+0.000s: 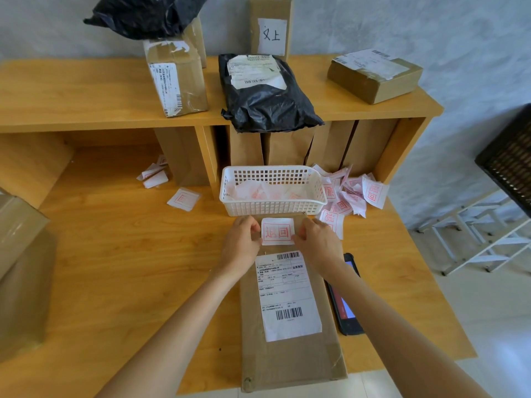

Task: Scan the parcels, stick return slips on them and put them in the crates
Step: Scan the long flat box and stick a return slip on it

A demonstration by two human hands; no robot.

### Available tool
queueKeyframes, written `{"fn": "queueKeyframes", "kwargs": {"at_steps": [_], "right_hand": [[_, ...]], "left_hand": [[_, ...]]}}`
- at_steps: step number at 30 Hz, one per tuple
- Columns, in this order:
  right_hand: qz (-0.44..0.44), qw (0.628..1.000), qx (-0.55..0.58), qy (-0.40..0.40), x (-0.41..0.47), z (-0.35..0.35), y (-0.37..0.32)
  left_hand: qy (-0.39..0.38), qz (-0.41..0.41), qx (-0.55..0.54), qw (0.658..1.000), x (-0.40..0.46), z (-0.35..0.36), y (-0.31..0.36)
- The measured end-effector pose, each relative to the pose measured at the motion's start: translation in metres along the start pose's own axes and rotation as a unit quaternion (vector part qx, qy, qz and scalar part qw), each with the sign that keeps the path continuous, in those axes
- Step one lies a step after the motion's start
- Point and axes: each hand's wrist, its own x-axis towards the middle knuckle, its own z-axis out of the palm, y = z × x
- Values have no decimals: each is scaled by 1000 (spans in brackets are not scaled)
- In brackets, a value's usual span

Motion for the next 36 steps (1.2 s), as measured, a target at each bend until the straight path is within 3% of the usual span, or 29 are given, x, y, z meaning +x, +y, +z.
{"fn": "queueKeyframes", "kwargs": {"at_steps": [3,7,10,13,20,24,36], "right_hand": [[-126,988,-17,87,-5,15,1],[-195,979,-40,34,-8,28,3],[-169,982,-54,-67,-11,28,5],[-157,980,-75,-97,-11,29,6],[-161,977,-112,-82,-11,29,0],[-170,974,-119,-91,-11,36,6],[-14,991,-58,-123,-18,26,29]], "left_hand": [[19,130,104,986,-8,6,-7],[-16,184,197,963,-12,16,-15],[-102,113,213,965,-7,15,-20],[-143,80,221,961,-4,12,-19],[-109,123,217,962,-5,13,-15],[-133,132,245,951,-4,19,-19],[-142,68,243,957,-9,0,-43]]}}
